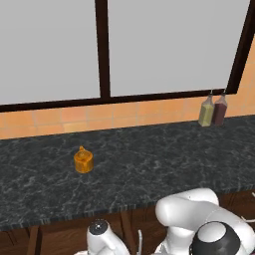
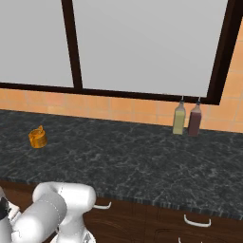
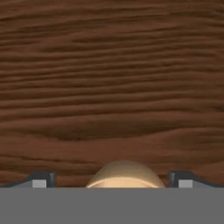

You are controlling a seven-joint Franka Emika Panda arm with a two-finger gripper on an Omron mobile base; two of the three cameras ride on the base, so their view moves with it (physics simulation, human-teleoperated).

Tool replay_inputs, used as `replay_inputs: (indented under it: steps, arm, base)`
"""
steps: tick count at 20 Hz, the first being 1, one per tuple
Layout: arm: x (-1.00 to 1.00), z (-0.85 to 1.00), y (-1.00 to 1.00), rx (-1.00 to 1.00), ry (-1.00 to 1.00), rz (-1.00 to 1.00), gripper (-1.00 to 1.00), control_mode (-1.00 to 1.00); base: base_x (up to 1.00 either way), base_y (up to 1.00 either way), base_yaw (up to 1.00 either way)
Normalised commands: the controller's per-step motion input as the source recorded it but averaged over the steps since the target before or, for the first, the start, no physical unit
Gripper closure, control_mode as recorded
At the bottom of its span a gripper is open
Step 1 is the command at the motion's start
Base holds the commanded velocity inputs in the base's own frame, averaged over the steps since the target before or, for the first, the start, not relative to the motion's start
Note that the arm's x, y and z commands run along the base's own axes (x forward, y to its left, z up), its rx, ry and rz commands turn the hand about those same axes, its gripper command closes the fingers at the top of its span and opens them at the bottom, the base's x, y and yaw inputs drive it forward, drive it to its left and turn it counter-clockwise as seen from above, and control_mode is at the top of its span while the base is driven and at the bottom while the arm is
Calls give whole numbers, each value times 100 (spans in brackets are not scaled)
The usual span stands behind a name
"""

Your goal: Pick the wooden spoon from the drawer and place it on the counter.

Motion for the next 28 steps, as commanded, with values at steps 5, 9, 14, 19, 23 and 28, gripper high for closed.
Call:
replay_inputs:
  steps: [5, 9, 14, 19, 23, 28]
  arm:
    - [0, -14, 0, 0, 0, 0, 100, -100]
    - [0, 0, 0, 0, 0, 0, 100, -100]
    - [-13, 39, -1, 0, -1, 0, 100, -100]
    - [-35, 99, -6, 0, -1, -1, 100, -100]
    - [-18, 100, 0, 0, 0, -3, 100, -100]
    - [26, 100, -24, 0, 0, -17, 100, -100]
  base:
    - [0, 0, 0]
    - [0, 0, 0]
    - [0, 0, 0]
    - [0, 0, 0]
    - [0, 0, 0]
    - [0, 0, 0]
